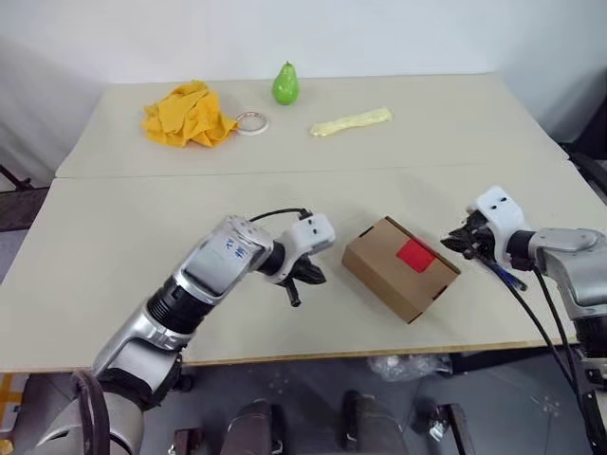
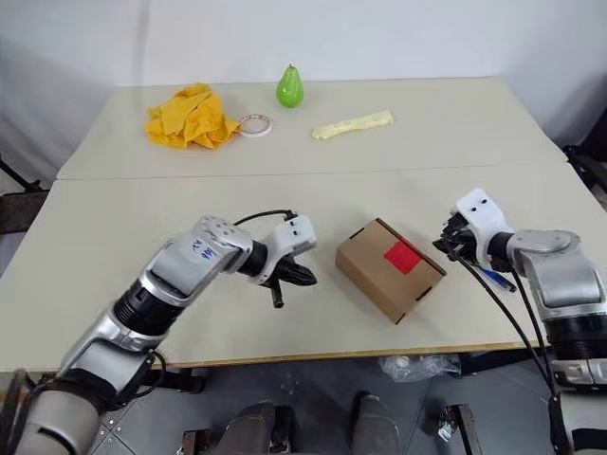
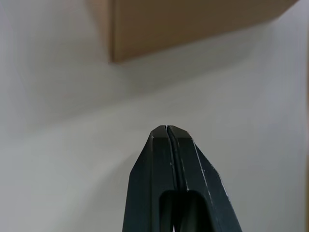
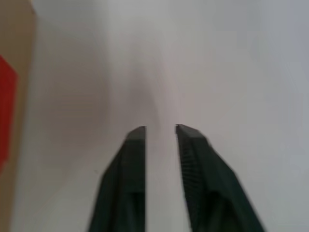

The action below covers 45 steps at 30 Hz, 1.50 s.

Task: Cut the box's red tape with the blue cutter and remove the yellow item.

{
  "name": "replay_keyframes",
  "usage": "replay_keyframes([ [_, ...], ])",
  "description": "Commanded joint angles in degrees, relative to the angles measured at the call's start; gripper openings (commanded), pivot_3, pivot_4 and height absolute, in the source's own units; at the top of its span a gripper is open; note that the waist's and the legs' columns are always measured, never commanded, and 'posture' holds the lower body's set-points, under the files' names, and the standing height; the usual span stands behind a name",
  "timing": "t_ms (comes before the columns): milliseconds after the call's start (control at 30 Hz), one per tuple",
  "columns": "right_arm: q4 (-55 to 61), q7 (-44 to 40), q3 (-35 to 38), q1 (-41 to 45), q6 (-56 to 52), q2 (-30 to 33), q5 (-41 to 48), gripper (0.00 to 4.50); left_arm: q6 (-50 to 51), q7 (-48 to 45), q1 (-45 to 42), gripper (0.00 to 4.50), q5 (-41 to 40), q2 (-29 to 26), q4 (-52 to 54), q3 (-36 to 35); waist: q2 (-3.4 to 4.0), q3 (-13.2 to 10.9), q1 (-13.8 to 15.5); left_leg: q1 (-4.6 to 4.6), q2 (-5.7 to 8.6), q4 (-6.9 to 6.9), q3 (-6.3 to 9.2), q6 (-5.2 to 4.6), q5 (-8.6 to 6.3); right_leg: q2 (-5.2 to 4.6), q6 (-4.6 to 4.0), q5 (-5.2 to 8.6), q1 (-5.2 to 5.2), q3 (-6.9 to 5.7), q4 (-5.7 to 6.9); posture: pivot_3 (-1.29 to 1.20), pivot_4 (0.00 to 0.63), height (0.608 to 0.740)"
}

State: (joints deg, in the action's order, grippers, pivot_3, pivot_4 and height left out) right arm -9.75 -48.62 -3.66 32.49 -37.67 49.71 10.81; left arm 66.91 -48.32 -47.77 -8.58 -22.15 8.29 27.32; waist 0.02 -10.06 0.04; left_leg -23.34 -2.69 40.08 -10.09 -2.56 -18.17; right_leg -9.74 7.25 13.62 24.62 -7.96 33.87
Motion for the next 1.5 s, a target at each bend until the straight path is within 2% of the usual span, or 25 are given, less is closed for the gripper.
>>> replay_keyframes([
  [33,2.64,-1.46,-1.15,-0.28,-1.03,-0.13,-0.52,0.03,-1.14,4.54,0.77,0.00,-0.40,3.25,1.85,-2.68,0.00,0.00,-0.07,0.00,-0.01,0.00,0.00,0.00,0.00,0.01,0.00,0.00,0.00,0.00,0.00,0.00,0.150,0.740],
  [133,11.29,-3.07,-1.25,-1.81,-7.78,-0.31,2.70,0.03,-1.12,9.50,0.54,0.00,-0.43,7.94,-0.59,-6.11,0.00,0.00,-0.08,0.00,-0.02,0.00,0.00,0.01,0.01,0.02,0.00,0.00,0.01,0.00,0.02,0.00,0.150,0.740],
  [233,17.42,-2.90,-0.92,-3.20,-11.41,0.02,3.95,0.03,-2.53,12.44,-0.11,0.00,0.38,9.67,-2.91,-7.30,0.00,0.00,-0.10,0.02,-0.03,0.00,0.01,0.01,0.01,0.02,0.00,0.00,0.01,0.01,0.03,0.00,0.150,0.740],
  [433,24.40,1.82,0.46,-3.13,-18.33,-3.57,6.07,0.03,-7.22,14.45,-2.45,0.00,1.59,9.83,-8.06,-6.87,0.00,0.00,-0.14,0.03,-0.06,0.00,0.01,0.03,0.00,0.03,-0.01,0.00,0.04,0.01,0.05,0.00,0.150,0.740],
  [700,24.98,7.31,0.75,-3.88,-19.15,-6.74,4.95,0.03,-9.53,13.85,-4.76,0.00,1.93,9.48,-11.55,-6.48,0.00,0.00,-0.04,-0.02,-0.04,-0.03,0.01,0.04,-0.03,0.03,-0.01,0.00,0.06,-0.01,0.00,0.00,0.150,0.740],
  [767,25.09,8.09,0.74,-4.05,-19.36,-6.41,4.65,0.03,-9.56,13.73,-4.95,0.00,2.12,9.09,-11.48,-6.00,0.00,0.00,-0.13,-0.01,-0.04,-0.03,0.00,0.04,-0.03,0.03,-0.01,0.00,0.06,-0.01,0.00,0.00,0.150,0.740],
  [867,27.66,7.58,0.97,-6.51,-18.11,0.29,1.93,0.03,-9.90,12.49,-6.21,0.00,2.93,6.48,-11.93,-5.51,0.00,0.00,0.12,-0.02,-0.03,-0.05,0.00,0.04,-0.03,0.03,-0.01,0.00,0.08,-0.01,0.00,0.00,0.150,0.740],
  [967,29.69,8.87,4.73,-7.76,-19.48,3.11,2.11,0.03,-11.14,11.94,-7.52,0.00,3.00,4.55,-13.36,-6.76,0.00,0.00,-0.07,-0.08,-0.02,-0.04,-0.01,0.03,-0.03,0.03,-0.01,0.00,0.13,-0.01,-0.03,0.00,0.150,0.740],
  [1100,34.51,8.91,12.03,-7.14,-30.12,4.72,6.72,0.87,-15.16,10.57,-9.94,0.00,1.45,3.18,-16.65,-10.77,0.00,0.00,-0.14,-0.07,-0.07,-0.04,-0.02,0.04,-0.03,0.05,-0.01,0.00,0.16,0.00,0.02,0.00,0.150,0.740],
  [1233,38.58,12.25,17.98,-3.11,-39.41,0.66,9.87,2.22,-17.01,5.80,-11.53,0.00,-4.21,5.58,-16.18,-14.98,0.00,0.00,-0.12,-0.08,-0.09,-0.04,-0.02,0.04,-0.03,0.06,-0.03,0.01,0.18,0.02,0.02,0.00,0.150,0.740],
  [1333,42.40,14.71,20.04,0.11,-47.28,-4.83,12.22,3.25,-16.85,1.80,-11.31,0.00,-4.67,5.83,-14.91,-11.33,0.00,0.00,-0.12,-0.07,-0.08,-0.04,-0.02,0.05,-0.03,0.06,-0.03,0.01,0.17,0.01,0.02,0.00,0.150,0.740],
  [1433,44.60,17.60,19.09,-0.72,-51.33,-7.48,11.90,4.28,-16.56,-1.58,-11.10,0.00,-4.77,5.40,-14.19,-8.26,0.00,0.00,0.09,-0.12,-0.07,-0.05,-0.01,0.06,-0.04,0.07,-0.04,0.01,0.21,-0.01,0.01,0.00,0.150,0.740],
  [1467,45.06,18.50,18.59,-1.59,-52.00,-8.07,11.67,4.48,-16.55,-2.78,-11.14,0.00,-4.62,4.93,-13.94,-6.98,0.00,0.00,0.10,-0.17,-0.05,-0.05,-0.01,0.05,-0.04,0.07,-0.04,0.01,0.23,-0.01,0.00,0.00,0.150,0.740],
  [1500,45.38,19.17,18.30,-2.13,-52.47,-8.45,11.60,4.48,-16.59,-3.58,-11.19,0.00,-4.49,4.58,-13.77,-6.13,0.00,0.00,0.08,-0.23,-0.03,-0.04,-0.01,0.04,-0.05,0.06,-0.04,0.01,0.31,0.01,0.01,0.00,0.150,0.740],
])
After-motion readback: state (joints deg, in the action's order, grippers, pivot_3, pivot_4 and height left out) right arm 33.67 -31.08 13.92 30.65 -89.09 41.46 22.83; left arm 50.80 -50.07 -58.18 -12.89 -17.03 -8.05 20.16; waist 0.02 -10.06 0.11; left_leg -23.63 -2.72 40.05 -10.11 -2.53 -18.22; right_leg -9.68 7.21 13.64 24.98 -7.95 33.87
